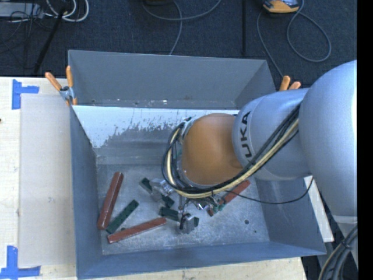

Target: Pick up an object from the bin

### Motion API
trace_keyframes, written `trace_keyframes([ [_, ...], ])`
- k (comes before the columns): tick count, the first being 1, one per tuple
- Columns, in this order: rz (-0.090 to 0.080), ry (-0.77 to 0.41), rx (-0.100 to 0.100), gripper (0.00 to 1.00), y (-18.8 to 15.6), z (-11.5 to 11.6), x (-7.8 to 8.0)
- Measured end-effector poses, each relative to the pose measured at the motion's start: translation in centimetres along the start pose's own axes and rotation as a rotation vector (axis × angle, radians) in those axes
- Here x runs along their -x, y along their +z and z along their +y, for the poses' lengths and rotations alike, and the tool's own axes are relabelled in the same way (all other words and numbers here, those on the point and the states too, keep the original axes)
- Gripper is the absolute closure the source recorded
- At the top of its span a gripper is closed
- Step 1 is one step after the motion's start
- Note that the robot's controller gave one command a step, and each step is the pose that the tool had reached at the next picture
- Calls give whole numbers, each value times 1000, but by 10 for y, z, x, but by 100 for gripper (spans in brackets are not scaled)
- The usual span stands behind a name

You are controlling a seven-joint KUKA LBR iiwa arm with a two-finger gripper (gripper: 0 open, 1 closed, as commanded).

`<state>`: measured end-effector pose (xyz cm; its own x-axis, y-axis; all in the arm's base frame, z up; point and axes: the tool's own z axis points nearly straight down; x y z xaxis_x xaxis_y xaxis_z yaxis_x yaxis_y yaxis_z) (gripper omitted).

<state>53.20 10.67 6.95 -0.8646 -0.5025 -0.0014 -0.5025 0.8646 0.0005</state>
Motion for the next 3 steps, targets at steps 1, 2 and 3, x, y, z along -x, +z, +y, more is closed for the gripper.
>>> trace_keyframes([
  [1, -6, 3, 0, 100, -3, 0, 2],
  [2, 1, 4, 0, 0, 0, 0, 0],
  [3, 4, -60, 3, 0, 0, 52, -7],
])
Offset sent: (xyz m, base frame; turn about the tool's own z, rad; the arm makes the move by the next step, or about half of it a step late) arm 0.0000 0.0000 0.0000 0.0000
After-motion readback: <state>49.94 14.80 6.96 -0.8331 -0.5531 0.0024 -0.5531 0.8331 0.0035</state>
